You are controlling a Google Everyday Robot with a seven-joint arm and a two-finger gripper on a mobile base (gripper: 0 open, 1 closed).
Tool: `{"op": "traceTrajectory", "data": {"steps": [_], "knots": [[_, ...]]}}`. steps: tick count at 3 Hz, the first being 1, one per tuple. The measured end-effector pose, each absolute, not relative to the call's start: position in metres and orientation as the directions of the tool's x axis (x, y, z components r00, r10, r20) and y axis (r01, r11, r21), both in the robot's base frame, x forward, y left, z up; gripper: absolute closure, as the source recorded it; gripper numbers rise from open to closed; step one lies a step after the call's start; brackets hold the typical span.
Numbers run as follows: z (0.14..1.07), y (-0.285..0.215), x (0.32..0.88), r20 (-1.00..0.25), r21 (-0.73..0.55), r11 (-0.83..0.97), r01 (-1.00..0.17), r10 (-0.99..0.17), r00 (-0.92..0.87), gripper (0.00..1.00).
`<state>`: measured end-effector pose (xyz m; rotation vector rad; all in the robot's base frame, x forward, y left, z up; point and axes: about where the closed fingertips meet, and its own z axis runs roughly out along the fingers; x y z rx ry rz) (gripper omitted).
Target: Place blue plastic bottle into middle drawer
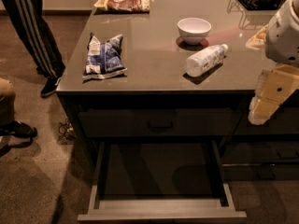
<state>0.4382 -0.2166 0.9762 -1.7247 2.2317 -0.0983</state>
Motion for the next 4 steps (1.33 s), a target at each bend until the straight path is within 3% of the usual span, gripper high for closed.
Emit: {"op": "traceTrajectory", "data": {"steps": [2, 4], "knots": [[0.978, -0.215, 0.467, -0.224, -0.282, 0.177, -0.943, -0.968, -0.114, 0.00], [0.954, -0.191, 0.578, -0.325, -0.295, -0.104, -0.950, -0.924, 0.202, 0.00]]}}
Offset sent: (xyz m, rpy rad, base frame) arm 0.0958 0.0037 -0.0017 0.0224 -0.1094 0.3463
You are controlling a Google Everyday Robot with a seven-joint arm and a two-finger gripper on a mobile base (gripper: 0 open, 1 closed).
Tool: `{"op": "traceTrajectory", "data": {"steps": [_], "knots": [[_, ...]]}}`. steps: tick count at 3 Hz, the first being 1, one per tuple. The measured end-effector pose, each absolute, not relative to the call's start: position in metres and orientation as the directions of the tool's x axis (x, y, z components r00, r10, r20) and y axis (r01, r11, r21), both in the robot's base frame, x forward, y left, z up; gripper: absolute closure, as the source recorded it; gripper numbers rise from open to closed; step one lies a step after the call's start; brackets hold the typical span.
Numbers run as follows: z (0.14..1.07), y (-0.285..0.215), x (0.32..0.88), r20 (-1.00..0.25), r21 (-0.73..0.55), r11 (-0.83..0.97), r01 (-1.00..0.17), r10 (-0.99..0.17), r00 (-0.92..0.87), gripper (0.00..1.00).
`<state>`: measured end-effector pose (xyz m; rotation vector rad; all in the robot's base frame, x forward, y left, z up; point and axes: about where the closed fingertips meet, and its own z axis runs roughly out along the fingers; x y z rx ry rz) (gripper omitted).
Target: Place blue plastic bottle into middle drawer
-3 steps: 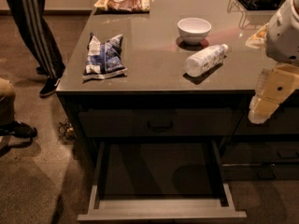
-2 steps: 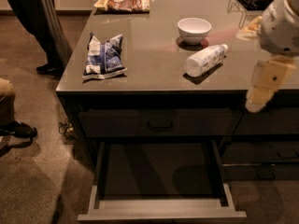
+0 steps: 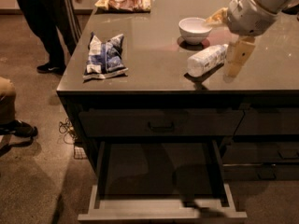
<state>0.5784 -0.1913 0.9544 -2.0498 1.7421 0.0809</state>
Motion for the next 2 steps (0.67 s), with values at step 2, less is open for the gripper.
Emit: {"op": "traceTrajectory", "data": {"steps": [2], "knots": [[0.9631, -0.1937, 0.6000, -0.337, -0.343, -0.094, -0.935, -0.916, 0.216, 0.00]]}}
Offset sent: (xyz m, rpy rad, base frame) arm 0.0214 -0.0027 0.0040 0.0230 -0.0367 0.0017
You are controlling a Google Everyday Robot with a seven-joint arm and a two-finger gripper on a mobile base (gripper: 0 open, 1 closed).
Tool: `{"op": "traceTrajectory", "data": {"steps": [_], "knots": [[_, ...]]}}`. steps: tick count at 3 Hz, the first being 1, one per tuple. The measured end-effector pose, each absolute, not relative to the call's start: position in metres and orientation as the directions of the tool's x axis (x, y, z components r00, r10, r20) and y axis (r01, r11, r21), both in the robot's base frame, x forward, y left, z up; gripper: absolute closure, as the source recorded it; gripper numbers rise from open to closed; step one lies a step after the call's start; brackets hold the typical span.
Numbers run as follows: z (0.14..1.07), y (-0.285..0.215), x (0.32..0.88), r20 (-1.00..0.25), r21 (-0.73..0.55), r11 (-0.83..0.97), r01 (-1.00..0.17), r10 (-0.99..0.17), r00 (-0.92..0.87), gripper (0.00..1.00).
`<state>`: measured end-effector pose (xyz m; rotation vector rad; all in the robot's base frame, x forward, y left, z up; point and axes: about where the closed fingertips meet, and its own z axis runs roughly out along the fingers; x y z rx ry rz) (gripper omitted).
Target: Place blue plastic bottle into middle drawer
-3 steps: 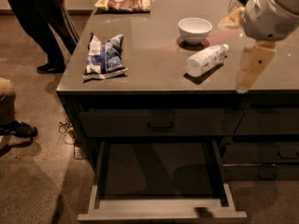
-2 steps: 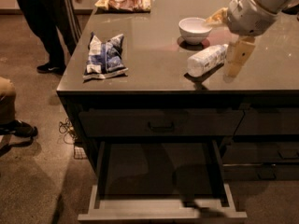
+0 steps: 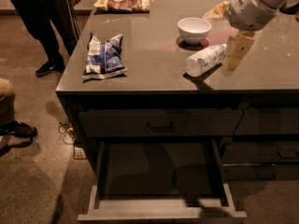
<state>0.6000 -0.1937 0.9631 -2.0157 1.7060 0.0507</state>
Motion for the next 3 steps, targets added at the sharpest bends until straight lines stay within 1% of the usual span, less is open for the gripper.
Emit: {"op": "traceTrajectory", "data": {"steps": [2, 3], "knots": [[0.919, -0.218, 0.652, -0.328, -0.397, -0.147, -0.906, -0.899, 0.290, 0.00], [0.899, -0.218, 0.670, -0.328, -0.402, -0.188, -0.896, -0.884, 0.333, 0.00]]}}
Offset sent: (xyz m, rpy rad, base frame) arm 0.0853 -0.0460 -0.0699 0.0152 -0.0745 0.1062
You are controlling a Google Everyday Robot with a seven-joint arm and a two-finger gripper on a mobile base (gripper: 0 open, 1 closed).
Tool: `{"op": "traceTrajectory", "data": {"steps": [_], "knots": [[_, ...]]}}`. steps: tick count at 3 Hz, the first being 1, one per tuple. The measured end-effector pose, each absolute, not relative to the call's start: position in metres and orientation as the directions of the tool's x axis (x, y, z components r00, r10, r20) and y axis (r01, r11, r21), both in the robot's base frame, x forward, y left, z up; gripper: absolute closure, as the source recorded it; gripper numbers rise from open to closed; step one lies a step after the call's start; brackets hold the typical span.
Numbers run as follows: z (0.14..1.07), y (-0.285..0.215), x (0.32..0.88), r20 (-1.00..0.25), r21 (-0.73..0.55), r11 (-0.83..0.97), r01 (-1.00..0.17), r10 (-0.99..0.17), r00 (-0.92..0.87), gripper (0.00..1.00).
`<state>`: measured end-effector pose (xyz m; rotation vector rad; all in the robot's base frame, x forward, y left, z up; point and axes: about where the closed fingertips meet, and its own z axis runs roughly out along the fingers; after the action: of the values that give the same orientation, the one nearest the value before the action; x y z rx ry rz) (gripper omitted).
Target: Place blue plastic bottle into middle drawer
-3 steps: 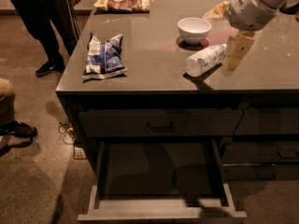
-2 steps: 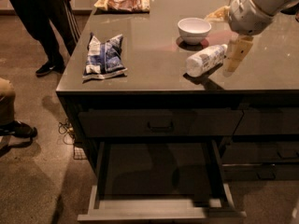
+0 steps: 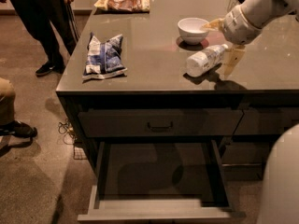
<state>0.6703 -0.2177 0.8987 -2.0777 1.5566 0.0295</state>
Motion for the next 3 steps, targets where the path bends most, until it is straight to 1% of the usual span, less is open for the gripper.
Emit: {"op": "traceTrajectory", "data": {"steps": [1, 2, 3], "knots": [[0.883, -0.215, 0.683, -0.327, -0.396, -0.219, -0.892, -0.874, 0.359, 0.00], [0.875, -0.211, 0.692, -0.321, -0.390, -0.238, -0.890, -0.871, 0.373, 0.15], [0.869, -0.207, 0.697, -0.282, -0.369, -0.254, -0.894, -0.886, 0.369, 0.39]]}}
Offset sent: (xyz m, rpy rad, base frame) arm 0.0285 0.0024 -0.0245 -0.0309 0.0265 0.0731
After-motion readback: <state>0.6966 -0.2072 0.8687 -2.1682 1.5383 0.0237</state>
